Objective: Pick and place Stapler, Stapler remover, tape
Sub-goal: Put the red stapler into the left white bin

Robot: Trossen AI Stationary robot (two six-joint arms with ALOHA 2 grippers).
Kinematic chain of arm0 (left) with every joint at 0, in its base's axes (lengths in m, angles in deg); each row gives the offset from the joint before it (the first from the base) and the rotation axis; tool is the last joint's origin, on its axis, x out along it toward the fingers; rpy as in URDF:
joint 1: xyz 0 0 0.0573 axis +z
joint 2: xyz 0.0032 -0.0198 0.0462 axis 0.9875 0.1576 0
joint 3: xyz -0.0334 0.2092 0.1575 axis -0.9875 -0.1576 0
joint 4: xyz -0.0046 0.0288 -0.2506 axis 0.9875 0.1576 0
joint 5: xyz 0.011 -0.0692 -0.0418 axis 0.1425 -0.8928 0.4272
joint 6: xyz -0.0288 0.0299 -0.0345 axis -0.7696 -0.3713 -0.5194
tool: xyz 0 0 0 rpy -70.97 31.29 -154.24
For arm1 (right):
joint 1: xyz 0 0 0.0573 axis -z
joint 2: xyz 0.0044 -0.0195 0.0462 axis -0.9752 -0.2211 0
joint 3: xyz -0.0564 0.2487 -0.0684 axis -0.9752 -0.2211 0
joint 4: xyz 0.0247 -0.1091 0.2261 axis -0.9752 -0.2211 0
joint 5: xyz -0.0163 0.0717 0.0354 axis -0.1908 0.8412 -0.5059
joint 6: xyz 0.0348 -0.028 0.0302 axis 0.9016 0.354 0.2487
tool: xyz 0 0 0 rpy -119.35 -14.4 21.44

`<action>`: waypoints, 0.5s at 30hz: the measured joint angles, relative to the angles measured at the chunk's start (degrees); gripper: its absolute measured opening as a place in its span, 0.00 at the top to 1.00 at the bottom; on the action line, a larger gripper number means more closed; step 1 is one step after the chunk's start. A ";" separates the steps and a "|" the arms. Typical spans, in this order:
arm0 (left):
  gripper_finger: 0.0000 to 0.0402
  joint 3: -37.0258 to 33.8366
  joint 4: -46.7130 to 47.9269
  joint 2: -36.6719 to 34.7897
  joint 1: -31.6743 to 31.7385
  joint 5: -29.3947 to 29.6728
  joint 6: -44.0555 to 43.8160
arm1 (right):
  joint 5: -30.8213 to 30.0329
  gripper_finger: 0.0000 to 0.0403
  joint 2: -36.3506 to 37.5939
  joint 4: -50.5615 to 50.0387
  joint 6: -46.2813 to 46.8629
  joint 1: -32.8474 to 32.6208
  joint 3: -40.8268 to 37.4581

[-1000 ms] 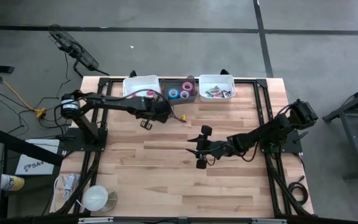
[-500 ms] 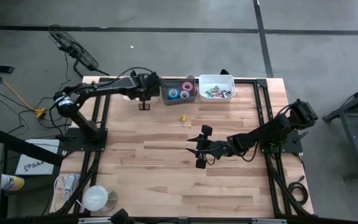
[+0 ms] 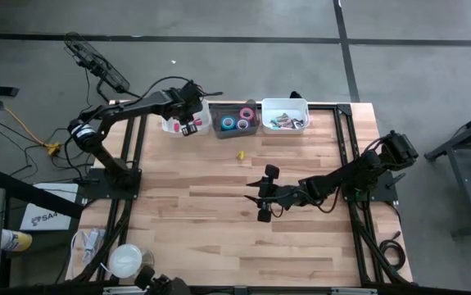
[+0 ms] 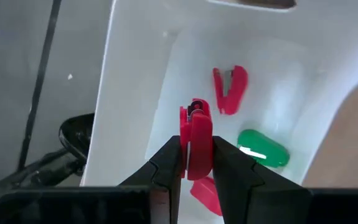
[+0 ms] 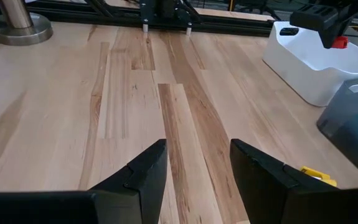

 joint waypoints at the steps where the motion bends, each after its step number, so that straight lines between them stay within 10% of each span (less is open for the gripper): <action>1: 0.83 0.00 -0.21 0.00 0.00 -0.03 -0.59 | 0.00 0.58 0.00 0.00 0.00 0.00 0.00; 15: 0.78 0.02 -2.75 0.00 -0.26 0.37 -4.04 | 1.23 0.58 0.00 0.09 3.49 0.00 0.00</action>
